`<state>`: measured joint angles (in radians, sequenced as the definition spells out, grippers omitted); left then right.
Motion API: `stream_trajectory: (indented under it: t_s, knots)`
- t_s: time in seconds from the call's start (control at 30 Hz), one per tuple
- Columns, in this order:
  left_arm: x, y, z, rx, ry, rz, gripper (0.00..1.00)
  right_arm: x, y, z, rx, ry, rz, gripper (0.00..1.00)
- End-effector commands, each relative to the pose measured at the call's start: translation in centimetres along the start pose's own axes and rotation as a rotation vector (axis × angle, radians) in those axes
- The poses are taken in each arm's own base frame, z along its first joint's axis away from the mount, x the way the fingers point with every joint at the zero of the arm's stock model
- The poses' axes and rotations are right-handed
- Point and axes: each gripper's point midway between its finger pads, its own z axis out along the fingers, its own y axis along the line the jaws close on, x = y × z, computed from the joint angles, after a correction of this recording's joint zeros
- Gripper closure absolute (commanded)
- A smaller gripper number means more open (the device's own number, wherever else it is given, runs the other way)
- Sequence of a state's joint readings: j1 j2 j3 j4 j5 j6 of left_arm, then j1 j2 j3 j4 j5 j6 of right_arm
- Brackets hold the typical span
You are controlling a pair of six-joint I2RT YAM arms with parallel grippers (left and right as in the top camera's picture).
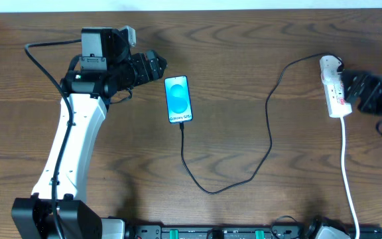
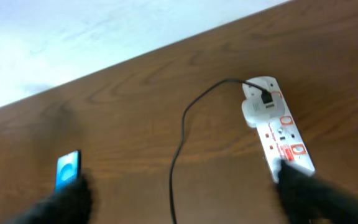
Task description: Plug charger to phone and switch on socket
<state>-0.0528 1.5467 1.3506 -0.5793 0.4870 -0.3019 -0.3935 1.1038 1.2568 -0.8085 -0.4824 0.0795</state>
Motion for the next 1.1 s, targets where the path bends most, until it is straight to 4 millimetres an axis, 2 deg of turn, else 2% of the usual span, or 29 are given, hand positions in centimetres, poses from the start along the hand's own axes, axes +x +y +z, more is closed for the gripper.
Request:
stream_trajectory:
  t_s: [0.0, 0.2, 0.43, 0.6, 0.77, 0.9, 1.07]
  knots:
    - [-0.3, -0.1, -0.5, -0.004, -0.016, 0.019, 0.13, 0.4, 1.1, -2.0, 0.002, -0.015, -0.062, 0.01]
    - [-0.3, -0.1, -0.5, -0.004, -0.016, 0.019, 0.13, 2.3, 1.9, -3.8, 0.004, 0.019, -0.045, 0.01]
    - [-0.3, -0.1, -0.5, -0.004, -0.016, 0.019, 0.13, 3.7, 1.3, -3.9, 0.034, 0.074, -0.059, 0.01]
    - [-0.3, -0.1, -0.5, -0.004, -0.016, 0.019, 0.13, 3.6, 1.4, -3.6, 0.025, 0.057, -0.184, 0.01]
    - [-0.3, -0.1, -0.5, -0.004, -0.016, 0.019, 0.13, 4.5, 1.4, -3.6, 0.084, -0.08, -0.323, 0.01]
    - [-0.3, -0.1, -0.5, -0.004, -0.016, 0.019, 0.13, 6.3, 1.2, -3.1, 0.115, -0.264, -0.412, 0.01]
    - [-0.3, -0.1, -0.5, -0.004, -0.016, 0.019, 0.13, 9.3, 0.6, -1.6, 0.111, -0.411, -0.462, 0.01]
